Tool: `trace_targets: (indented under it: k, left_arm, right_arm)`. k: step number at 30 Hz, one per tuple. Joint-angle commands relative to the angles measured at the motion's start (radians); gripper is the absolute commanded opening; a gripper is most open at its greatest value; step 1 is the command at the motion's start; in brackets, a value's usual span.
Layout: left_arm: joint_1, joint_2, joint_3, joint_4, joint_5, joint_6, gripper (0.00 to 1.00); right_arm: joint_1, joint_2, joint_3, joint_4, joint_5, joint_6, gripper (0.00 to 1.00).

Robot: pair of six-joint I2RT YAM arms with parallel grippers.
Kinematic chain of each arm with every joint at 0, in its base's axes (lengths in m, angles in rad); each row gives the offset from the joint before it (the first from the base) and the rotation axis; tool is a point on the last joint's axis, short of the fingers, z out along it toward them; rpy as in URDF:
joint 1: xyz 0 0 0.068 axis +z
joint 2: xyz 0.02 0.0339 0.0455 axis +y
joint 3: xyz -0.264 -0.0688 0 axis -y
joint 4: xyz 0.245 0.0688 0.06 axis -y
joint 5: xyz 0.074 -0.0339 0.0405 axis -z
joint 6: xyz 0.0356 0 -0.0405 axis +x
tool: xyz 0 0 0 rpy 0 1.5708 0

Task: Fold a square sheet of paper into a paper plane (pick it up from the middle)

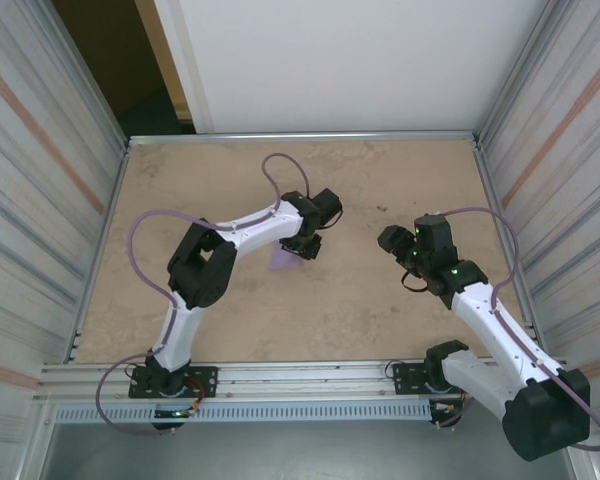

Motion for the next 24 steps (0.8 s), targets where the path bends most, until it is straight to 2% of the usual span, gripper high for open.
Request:
trace_targets:
  k: [1,4,7,15,20,24]
  left_arm:
    - [0.064,-0.144,-0.091,0.146,0.295,-0.021,0.44]
    - [0.147,-0.260,-0.228,0.307,0.492,-0.083,0.49]
    - [0.247,-0.374,-0.372,0.438,0.606,-0.162,0.53]
    - [0.475,-0.630,-0.702,0.565,0.633,-0.257,0.64]
    - [0.577,-0.746,-0.842,0.573,0.649,-0.283,0.72]
    - [0.626,-0.787,-0.894,0.581,0.665,-0.282,0.80]
  right_arm:
    - [-0.002,0.039,0.013,0.004,-0.053,-0.031,0.69]
    - [0.019,0.117,0.039,0.029,-0.092,-0.046,0.67]
    - [0.097,0.209,0.090,0.061,-0.080,-0.053,0.66]
    - [0.361,0.612,0.326,0.194,-0.101,-0.015,0.57]
    - [0.434,0.816,0.479,0.233,-0.153,0.017,0.54]
    - [0.442,0.923,0.508,0.284,-0.208,0.057,0.54]
